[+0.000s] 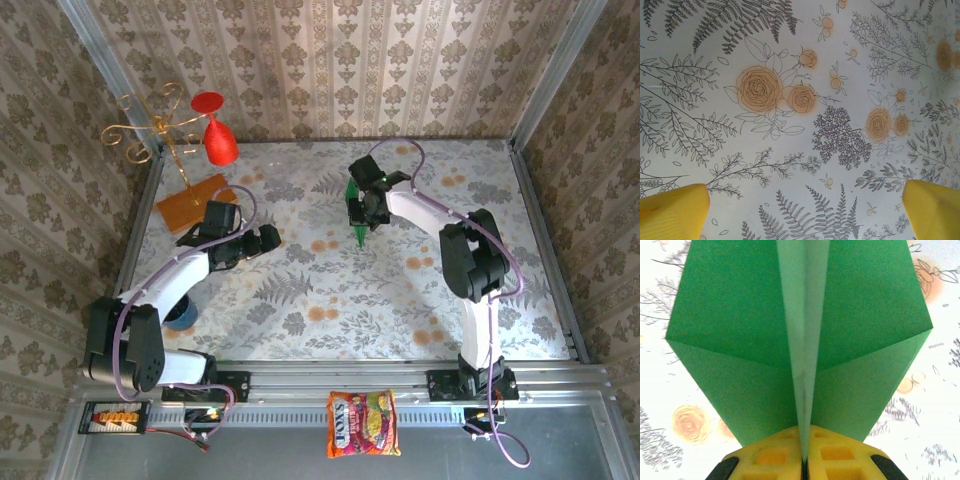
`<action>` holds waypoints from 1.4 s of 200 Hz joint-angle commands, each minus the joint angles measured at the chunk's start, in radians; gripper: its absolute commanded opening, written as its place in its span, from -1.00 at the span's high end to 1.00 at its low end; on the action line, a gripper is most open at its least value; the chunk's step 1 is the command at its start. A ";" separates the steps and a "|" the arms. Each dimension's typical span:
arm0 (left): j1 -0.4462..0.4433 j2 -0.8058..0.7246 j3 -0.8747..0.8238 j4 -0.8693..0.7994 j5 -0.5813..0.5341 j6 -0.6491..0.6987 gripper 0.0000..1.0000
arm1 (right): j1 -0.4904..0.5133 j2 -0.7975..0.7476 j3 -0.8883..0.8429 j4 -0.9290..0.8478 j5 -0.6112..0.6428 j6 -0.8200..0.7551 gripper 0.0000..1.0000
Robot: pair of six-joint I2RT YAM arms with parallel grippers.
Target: Fold a paper plane with a square sheet of paper (pick it up from the middle)
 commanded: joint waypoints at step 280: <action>0.006 0.001 -0.009 0.002 0.024 0.001 -1.00 | -0.032 0.240 0.110 -0.149 0.122 -0.002 0.16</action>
